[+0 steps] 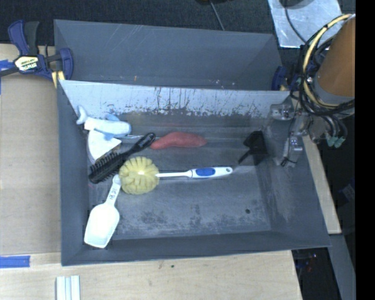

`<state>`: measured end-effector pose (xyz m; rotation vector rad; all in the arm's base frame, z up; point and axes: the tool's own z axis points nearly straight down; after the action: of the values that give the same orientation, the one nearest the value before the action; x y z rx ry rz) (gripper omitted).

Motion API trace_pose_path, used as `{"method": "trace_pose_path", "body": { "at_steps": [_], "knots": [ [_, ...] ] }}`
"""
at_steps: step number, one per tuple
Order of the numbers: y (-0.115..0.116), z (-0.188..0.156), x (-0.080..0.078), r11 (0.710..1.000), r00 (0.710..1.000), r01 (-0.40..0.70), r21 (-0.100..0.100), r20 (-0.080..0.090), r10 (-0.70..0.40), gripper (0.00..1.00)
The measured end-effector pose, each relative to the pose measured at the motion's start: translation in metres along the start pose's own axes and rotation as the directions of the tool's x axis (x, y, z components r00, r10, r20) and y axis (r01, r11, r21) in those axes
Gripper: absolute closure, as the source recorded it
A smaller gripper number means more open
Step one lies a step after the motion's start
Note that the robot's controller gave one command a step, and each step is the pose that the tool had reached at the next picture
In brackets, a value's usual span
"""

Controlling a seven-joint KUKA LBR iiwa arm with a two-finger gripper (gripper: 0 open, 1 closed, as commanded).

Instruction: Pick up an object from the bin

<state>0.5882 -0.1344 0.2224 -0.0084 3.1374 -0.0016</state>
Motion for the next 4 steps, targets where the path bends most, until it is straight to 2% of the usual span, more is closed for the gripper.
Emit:
{"method": "trace_pose_path", "body": {
  "at_steps": [1,2,3,4],
  "knots": [
    [0.0,0.0,0.0,1.0,1.0,0.0,0.0,0.0,0.0,1.0],
    [0.0,0.0,0.0,1.0,1.0,0.0,0.0,0.0,0.0,1.0],
    [0.033,0.068,0.012,0.999,0.999,0.038,-0.002,-0.002,-0.038,1.0],
    [0.054,0.062,0.019,1.0,1.0,-0.012,0.003,0.013,0.012,1.0]
  ]
}}
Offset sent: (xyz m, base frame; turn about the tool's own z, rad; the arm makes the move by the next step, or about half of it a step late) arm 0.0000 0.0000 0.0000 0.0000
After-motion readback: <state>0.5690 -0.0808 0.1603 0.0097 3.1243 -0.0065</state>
